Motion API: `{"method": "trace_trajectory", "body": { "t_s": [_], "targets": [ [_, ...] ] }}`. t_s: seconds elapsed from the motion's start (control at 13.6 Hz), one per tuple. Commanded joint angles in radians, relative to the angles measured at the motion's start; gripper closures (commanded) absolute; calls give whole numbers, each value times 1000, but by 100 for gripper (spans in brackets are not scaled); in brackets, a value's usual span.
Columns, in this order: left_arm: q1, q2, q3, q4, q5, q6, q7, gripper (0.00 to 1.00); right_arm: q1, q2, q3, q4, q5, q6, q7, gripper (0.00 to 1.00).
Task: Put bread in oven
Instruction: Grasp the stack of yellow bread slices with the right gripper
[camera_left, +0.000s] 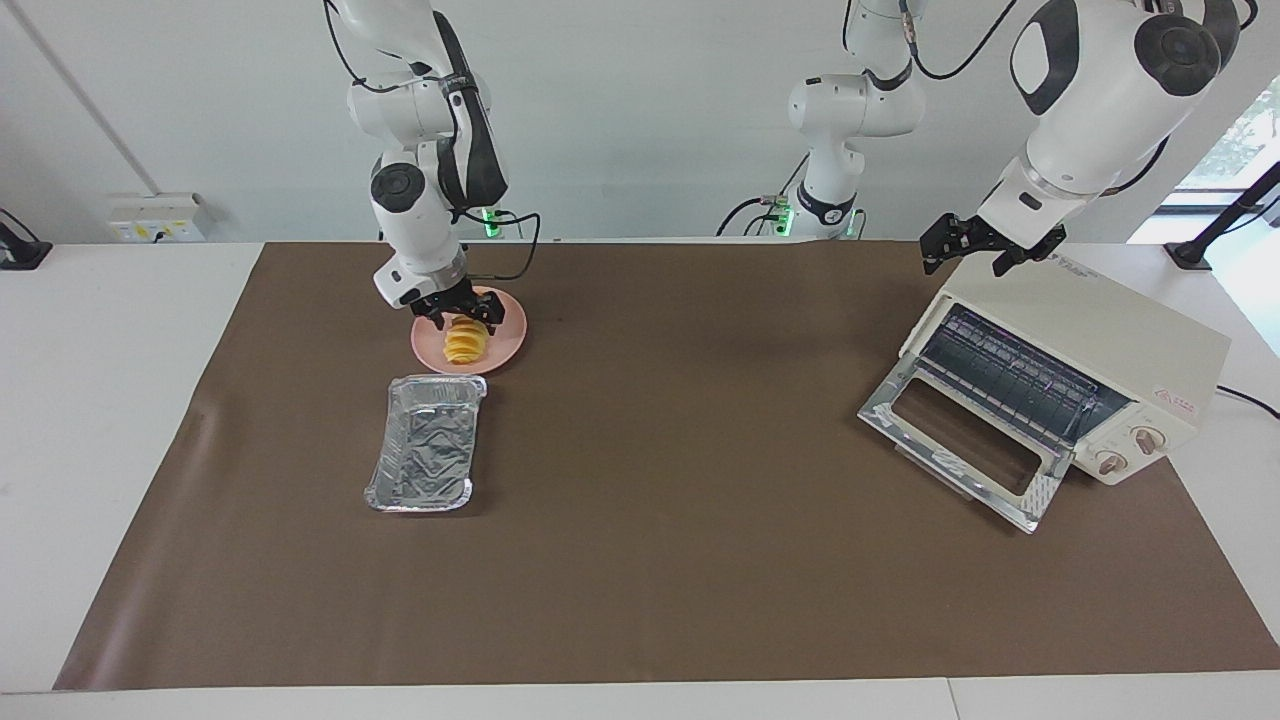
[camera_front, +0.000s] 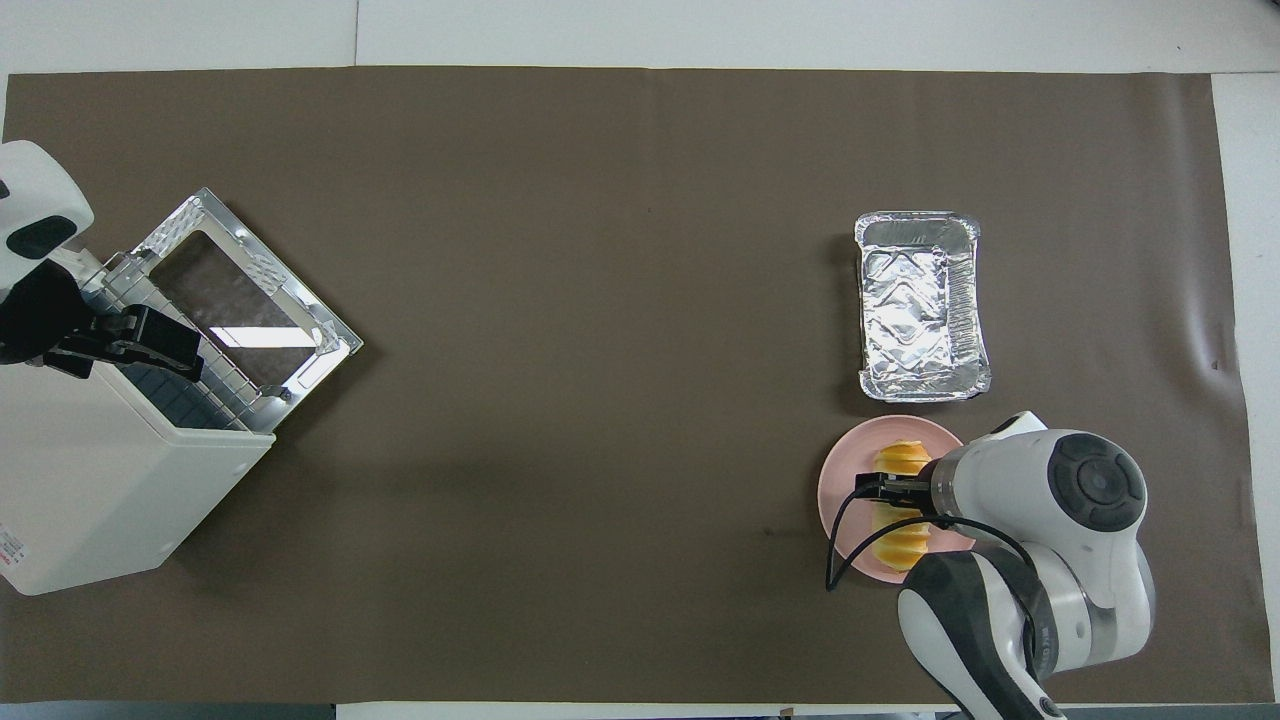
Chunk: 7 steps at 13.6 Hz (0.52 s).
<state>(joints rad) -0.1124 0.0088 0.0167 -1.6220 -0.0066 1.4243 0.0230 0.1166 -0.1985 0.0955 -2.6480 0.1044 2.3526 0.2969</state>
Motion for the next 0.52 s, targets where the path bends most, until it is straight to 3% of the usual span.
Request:
{"method": "trace_trajectory", "body": {
  "t_s": [0.0, 0.07, 0.15, 0.29, 0.44],
  "targets": [
    [4, -16, -1, -15, 5, 15, 8, 0, 33, -38, 3, -36, 20, 7, 16, 0],
    [4, -16, -1, -15, 5, 15, 8, 0, 41, -38, 3, -39, 24, 5, 25, 2],
    [5, -16, -1, -15, 5, 15, 8, 0, 55, -36, 1, -41, 35, 4, 39, 10],
    [5, -16, -1, -15, 5, 15, 8, 0, 70, -35, 3, -40, 38, 4, 63, 36],
    [5, -16, -1, -15, 5, 15, 8, 0, 74, -35, 3, -36, 38, 5, 62, 80]
  ]
}}
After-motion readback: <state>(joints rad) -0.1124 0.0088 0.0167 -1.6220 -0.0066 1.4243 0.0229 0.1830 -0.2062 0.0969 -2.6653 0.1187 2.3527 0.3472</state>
